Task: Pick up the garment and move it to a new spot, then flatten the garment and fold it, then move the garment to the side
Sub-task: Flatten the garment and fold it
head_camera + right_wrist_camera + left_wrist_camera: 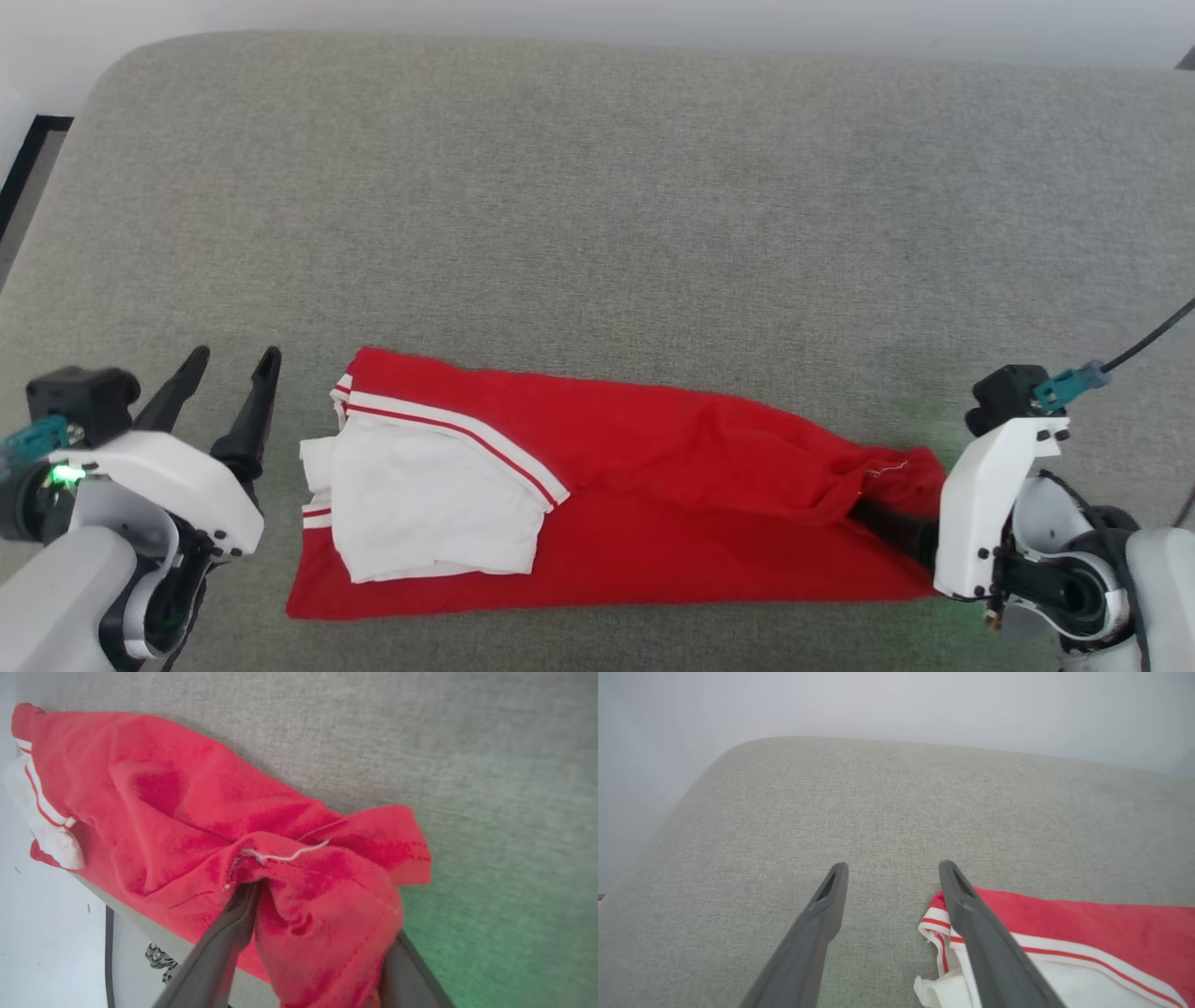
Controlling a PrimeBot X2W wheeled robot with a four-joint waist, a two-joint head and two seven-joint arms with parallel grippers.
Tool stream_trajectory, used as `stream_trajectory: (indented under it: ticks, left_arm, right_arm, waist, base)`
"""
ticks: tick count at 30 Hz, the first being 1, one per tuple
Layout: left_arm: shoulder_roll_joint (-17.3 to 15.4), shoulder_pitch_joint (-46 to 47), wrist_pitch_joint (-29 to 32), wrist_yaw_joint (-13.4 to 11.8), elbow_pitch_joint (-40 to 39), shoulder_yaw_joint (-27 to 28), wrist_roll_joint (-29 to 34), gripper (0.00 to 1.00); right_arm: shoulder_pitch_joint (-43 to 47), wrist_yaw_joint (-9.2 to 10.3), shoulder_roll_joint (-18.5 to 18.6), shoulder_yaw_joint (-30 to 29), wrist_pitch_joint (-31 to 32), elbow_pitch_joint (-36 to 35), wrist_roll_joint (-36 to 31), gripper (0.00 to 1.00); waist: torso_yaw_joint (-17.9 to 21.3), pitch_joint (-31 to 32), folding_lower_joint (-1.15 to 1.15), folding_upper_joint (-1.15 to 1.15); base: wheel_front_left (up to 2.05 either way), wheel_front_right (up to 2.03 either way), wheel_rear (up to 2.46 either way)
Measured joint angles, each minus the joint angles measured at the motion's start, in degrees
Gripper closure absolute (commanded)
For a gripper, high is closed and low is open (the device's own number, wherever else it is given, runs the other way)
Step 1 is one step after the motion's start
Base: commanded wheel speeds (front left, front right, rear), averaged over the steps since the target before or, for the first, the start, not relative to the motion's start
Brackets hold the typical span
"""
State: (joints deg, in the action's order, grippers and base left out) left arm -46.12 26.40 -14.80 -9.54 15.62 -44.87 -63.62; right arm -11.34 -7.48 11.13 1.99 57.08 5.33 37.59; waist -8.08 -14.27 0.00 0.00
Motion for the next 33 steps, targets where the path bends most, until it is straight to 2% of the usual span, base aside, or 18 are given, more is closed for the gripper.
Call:
stream_trajectory:
  ticks: [1, 2, 7, 10, 15, 19, 25, 33]
  left_arm:
    - [0.76, -0.99, -0.09, 0.13, 0.29, 1.82, 1.12, 0.00]
    - [1.89, -1.92, -0.09, 0.25, 0.12, 4.37, 3.01, 0.00]
    - [8.54, -9.81, -0.15, 2.97, -0.81, 19.65, 11.32, 0.00]
    - [12.85, -14.72, -0.15, 6.24, -1.40, 27.29, 16.79, 0.00]
    - [19.75, -20.41, -0.15, 11.92, -1.47, 37.12, 25.69, 0.00]
    - [24.74, -22.82, -0.15, 14.99, -1.29, 43.34, 30.47, 0.00]
    - [29.41, -24.64, -0.15, 16.70, -2.59, 47.92, 36.12, 0.00]
    - [29.76, -26.05, -0.15, 16.85, -5.84, 46.32, 36.30, 0.00]
  right_arm:
    - [-0.14, 0.00, -0.11, 0.38, -0.08, 0.20, 1.00, 0.71]
    - [-0.20, -0.01, -0.16, 0.65, -0.12, 0.25, 2.12, 1.00]
    - [-0.26, -0.01, -0.11, -0.07, -0.86, 0.14, 5.31, 1.00]
    - [-0.36, -0.01, 0.47, -1.60, -1.67, -0.12, 6.41, 1.00]
    - [-0.40, -0.01, 2.16, -4.78, -2.36, -0.04, 6.58, 1.00]
    - [-0.46, -0.01, 3.37, -8.06, -2.58, 0.70, 6.82, 1.00]
    - [-1.42, -0.01, 6.24, -14.50, -2.74, 3.65, 5.73, 1.00]
    - [-2.93, -0.01, 10.80, -20.29, -3.64, 8.81, 2.18, 1.00]
  waist:
    - [-0.15, 0.04, 0.00, 0.00]
    - [-0.31, 0.07, 0.00, 0.00]
    - [-0.64, 0.56, 0.00, 0.00]
    - [-0.54, 1.03, 0.00, 0.00]
    - [-0.12, 1.84, 0.00, 0.00]
    - [0.45, 2.47, 0.00, 0.00]
    - [1.31, 3.32, 0.00, 0.00]
    - [2.52, 3.95, 0.00, 0.00]
  base:
    - [0.00, 0.00, 0.00]
    - [0.00, 0.00, 0.00]
    - [0.00, 0.00, 0.00]
    - [0.00, 0.00, 0.00]
    - [0.00, 0.00, 0.00]
    - [0.00, 0.00, 0.00]
    - [0.00, 0.00, 0.00]
    - [0.00, 0.00, 0.00]
